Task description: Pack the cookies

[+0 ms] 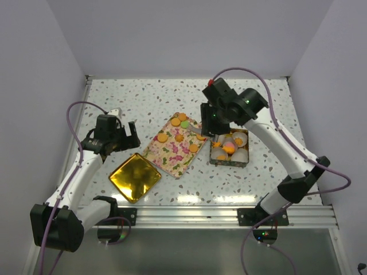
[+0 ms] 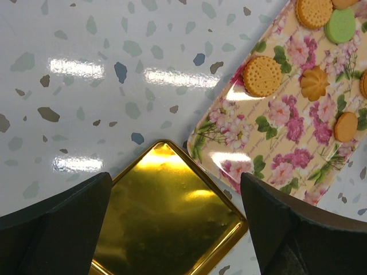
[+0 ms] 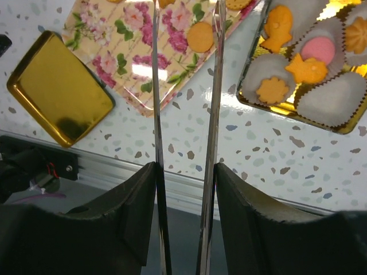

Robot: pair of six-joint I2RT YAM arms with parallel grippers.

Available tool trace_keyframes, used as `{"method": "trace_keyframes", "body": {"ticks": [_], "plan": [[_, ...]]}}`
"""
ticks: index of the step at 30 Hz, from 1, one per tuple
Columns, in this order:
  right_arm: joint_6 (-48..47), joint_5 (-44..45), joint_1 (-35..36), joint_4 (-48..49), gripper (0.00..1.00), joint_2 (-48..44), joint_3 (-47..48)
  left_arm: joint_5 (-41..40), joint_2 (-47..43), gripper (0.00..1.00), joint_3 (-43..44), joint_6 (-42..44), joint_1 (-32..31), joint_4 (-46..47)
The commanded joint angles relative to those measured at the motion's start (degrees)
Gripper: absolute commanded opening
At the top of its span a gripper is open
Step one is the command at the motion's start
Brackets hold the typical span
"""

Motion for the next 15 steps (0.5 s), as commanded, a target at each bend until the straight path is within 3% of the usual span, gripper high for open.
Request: {"method": "trace_keyframes", "body": {"ticks": [1, 10, 15], "plan": [[-1.4, 1.2, 4.0, -3.6, 0.48, 6.1, 4.4, -0.3, -1.1, 1.0, -0.1, 0.8, -0.3, 2.2], [-3.8, 4.1, 5.3, -5.3, 0.49, 19.6, 12.9, -0.6, -1.1, 1.0, -0.2, 0.8, -0.3, 2.1], [-4.9, 3.0, 6.0, -4.9, 0.49, 22.4, 14.4, -0.6, -1.3, 1.0, -0.1, 0.8, -0.3, 2.1]]}}
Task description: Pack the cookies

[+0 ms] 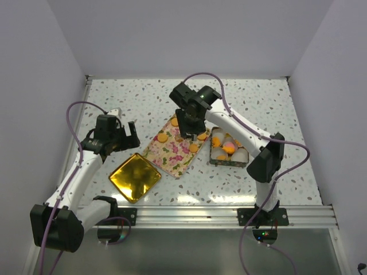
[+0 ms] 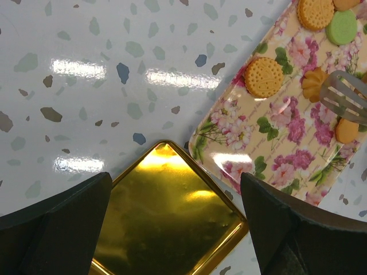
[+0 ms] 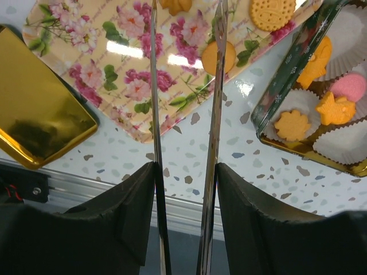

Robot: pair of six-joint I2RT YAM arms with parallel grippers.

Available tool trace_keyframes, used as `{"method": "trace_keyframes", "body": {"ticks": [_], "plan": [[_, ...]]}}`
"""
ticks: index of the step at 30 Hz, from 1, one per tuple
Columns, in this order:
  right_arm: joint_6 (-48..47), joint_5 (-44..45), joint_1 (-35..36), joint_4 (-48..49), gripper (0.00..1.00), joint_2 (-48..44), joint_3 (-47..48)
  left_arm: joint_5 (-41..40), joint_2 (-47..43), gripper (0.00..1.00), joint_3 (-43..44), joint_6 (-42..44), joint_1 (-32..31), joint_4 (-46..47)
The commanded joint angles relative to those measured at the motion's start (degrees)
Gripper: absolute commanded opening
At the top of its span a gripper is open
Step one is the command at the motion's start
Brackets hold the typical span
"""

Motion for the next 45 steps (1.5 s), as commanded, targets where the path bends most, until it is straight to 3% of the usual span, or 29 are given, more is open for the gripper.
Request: {"method": "trace_keyframes", "body": {"ticks": [1, 24, 33, 45], "plan": [[-1.9, 0.8, 1.0, -5.5, 0.49, 0.6, 4.1, -0.3, -1.2, 1.0, -0.2, 0.8, -0.3, 2.1], [-0.3, 3.0, 2.9, -8.1, 0.49, 6.1, 7.1, 0.7, -1.6, 1.0, -0.2, 1.1, -0.3, 2.2], [0.1, 2.3, 2.9, -7.9, 0.41, 6.0, 6.4, 0.7, -1.8, 1.0, -0.2, 1.1, -0.3, 2.2], [0.3, 1.7, 3.0, -8.0, 0.46, 6.7, 6.1, 0.7, -2.2, 1.0, -0.2, 1.0, -0.3, 2.3]]}}
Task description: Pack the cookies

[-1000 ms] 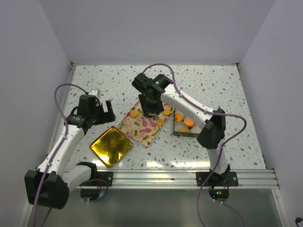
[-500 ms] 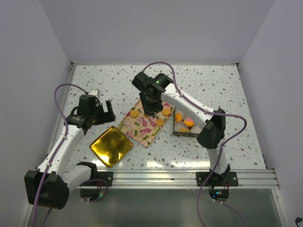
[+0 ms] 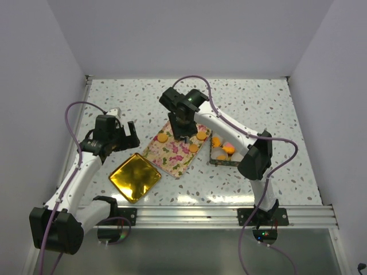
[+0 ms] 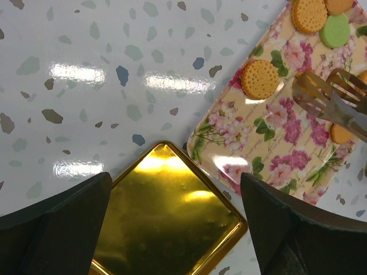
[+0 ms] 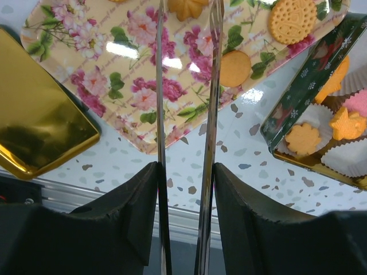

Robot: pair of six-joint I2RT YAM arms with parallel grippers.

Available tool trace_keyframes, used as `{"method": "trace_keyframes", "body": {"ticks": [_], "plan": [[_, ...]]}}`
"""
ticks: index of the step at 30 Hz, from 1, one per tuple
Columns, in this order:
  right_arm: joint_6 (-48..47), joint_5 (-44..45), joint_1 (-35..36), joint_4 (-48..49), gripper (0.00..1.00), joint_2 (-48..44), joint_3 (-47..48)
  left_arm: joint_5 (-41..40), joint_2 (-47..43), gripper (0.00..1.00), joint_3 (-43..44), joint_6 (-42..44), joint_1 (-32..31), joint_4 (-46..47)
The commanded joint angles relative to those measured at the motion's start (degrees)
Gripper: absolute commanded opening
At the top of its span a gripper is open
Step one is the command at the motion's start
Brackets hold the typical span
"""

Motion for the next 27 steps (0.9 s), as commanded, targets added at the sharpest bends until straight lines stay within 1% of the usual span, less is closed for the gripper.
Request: {"method": "trace_keyframes", "body": {"ticks": [1, 8, 19, 27], "plan": [[0.6, -0.2, 0.5, -7.9, 0.46, 0.9, 1.5, 0.7, -1.2, 1.0, -0.2, 1.0, -0.3, 2.3], [0.8, -0.3, 0.7, -8.3, 0.45, 1.7, 2.1, 0.7, -1.5, 1.0, -0.3, 1.1, -0.4, 2.3], [2.1, 0.3, 0.8, -9.0, 0.38, 0.0, 1.1, 0.7, -1.6, 1.0, -0.3, 1.1, -0.6, 2.3], [2.9, 3.4, 0.8, -12.5, 0.36, -1.8, 5.4, 0.8, -1.4, 1.0, -0.3, 1.0, -1.1, 2.2]]}}
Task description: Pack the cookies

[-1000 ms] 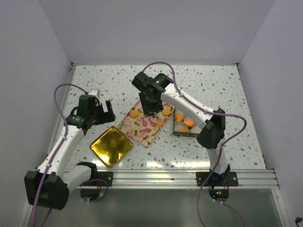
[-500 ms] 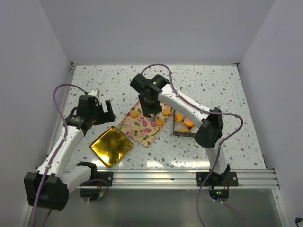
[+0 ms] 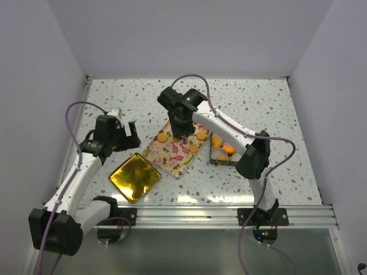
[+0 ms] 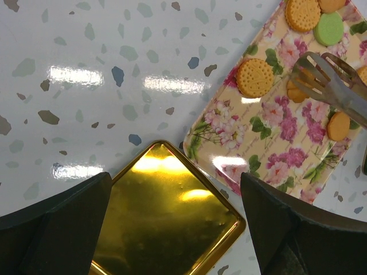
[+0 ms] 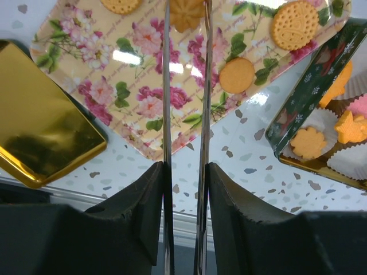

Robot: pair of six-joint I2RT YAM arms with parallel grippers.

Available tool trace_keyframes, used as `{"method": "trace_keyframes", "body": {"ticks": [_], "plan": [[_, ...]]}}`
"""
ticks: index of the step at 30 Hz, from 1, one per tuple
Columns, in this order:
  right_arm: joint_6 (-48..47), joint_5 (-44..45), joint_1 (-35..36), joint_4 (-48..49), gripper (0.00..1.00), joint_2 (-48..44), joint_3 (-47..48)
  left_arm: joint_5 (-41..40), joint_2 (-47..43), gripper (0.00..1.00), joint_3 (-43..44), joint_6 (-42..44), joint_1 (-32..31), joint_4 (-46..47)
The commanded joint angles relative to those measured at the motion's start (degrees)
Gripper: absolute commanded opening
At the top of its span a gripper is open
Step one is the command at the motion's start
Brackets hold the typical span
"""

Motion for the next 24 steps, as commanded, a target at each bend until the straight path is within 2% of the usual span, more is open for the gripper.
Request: {"method": "trace_keyframes", "body": {"ticks": [1, 7, 18, 24], "plan": [[1.5, 3.4, 0.4, -13.0, 0.36, -4.6, 4.0, 0.8, -0.6, 1.0, -0.2, 1.1, -0.5, 2.2], [3.3, 5.5, 0.3, -13.4, 0.36, -10.9, -0.2, 0.8, -0.3, 1.0, -0.1, 1.1, -1.0, 2.2], [7.6, 6.6, -1.9, -13.5, 0.36, -29.4, -14.4, 0.9, 0.5, 1.0, -0.1, 1.2, -1.7, 2.1], [7.9, 6.7, -6.0, -13.6, 0.36, -37.9, -22.0, 1.0, 0.8, 1.0, -0.2, 1.1, -1.9, 2.1]]}}
